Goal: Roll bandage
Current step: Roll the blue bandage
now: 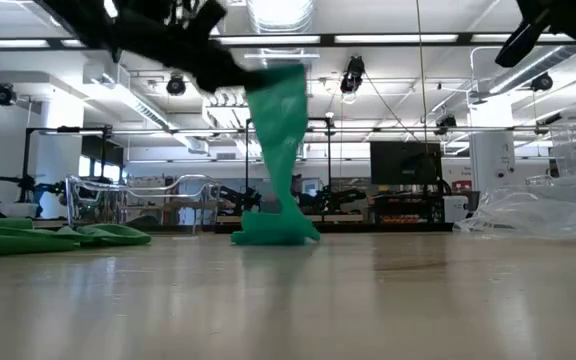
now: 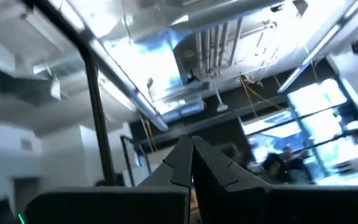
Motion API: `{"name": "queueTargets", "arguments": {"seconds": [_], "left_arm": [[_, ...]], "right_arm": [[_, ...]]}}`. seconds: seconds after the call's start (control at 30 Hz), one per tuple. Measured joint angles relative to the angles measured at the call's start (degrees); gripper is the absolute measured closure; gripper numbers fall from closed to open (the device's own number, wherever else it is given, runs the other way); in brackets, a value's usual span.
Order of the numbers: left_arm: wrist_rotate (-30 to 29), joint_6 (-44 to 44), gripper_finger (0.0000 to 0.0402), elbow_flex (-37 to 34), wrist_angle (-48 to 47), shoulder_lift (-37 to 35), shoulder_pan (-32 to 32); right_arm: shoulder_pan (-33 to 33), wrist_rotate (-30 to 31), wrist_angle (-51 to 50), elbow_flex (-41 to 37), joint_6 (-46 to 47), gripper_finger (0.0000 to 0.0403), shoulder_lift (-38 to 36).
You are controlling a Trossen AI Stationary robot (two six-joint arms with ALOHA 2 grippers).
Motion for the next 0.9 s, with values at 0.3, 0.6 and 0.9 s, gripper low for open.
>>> {"name": "queueTargets", "arguments": {"seconds": [0.3,0.6,0.9], "left_arm": [[0.26,8.52,0.0384,19.7,-19.19,-1.1,-2.4],[-1.15,14.64,0.0375,46.2,-43.86,4.21,-4.57],[4.25,16.41,0.0372,54.74,-52.22,9.78,-0.68]], "right_arm": [[0.0,13.79,-8.16,4.15,-7.2,0.0385,9.32],[0.0,18.95,-10.87,21.47,-17.18,0.0278,33.12],[-2.33,20.11,-18.45,42.61,-20.51,0.0175,44.99]]}}
